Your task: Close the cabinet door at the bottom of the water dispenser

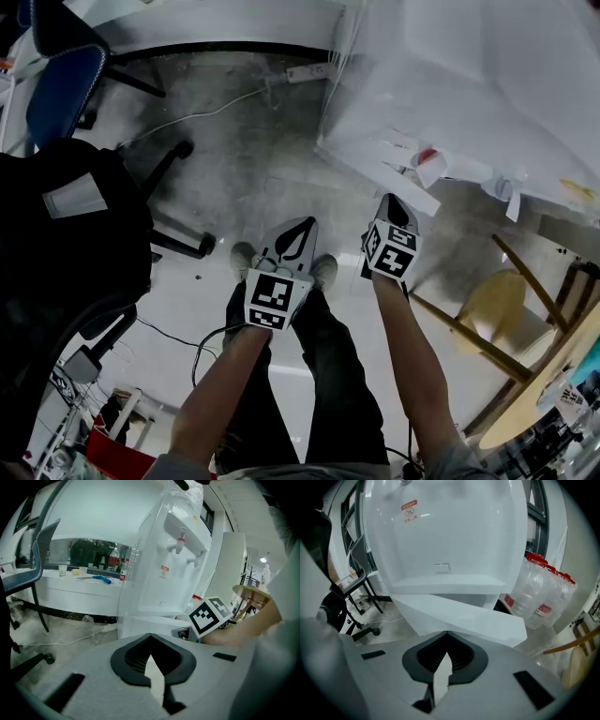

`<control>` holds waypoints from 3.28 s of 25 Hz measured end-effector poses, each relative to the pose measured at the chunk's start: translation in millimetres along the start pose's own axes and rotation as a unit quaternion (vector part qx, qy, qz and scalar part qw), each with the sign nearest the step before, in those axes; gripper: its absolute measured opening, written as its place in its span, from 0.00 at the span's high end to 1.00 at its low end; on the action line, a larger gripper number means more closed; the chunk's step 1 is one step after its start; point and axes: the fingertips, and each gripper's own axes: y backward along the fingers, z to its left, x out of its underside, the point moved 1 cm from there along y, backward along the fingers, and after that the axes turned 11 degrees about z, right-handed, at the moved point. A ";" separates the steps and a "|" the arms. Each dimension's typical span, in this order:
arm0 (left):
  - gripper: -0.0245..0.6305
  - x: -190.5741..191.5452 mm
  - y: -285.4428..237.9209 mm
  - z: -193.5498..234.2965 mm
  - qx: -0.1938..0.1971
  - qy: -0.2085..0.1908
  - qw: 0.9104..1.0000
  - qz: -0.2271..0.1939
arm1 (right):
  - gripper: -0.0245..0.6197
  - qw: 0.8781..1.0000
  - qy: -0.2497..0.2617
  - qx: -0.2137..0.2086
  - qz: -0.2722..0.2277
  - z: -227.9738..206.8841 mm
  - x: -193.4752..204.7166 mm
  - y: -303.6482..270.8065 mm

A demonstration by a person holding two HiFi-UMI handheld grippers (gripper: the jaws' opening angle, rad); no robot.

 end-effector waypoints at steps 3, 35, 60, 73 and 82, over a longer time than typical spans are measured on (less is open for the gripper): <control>0.96 -3.3 -2.6 2.5 -0.003 0.001 1.000 -0.004 | 0.95 1.000 0.012 0.007 -0.006 -6.7 -13.0 -7.1; 0.96 -41.1 11.4 -3.1 0.021 -0.023 0.999 -0.023 | 0.95 0.997 0.018 -0.001 -0.076 10.0 -42.8 29.7; 0.96 -80.4 85.5 -35.2 0.039 -0.033 0.999 -0.015 | 0.95 0.993 -0.012 -0.030 -0.112 41.2 -42.2 142.3; 0.96 -124.8 146.3 -57.7 0.039 -0.028 0.999 -0.022 | 0.95 0.989 -0.046 -0.045 -0.130 59.9 -55.8 241.3; 0.96 -190.5 195.9 -84.8 0.056 -0.056 0.995 -0.053 | 0.95 0.979 -0.037 -0.054 -0.191 69.3 -105.3 332.3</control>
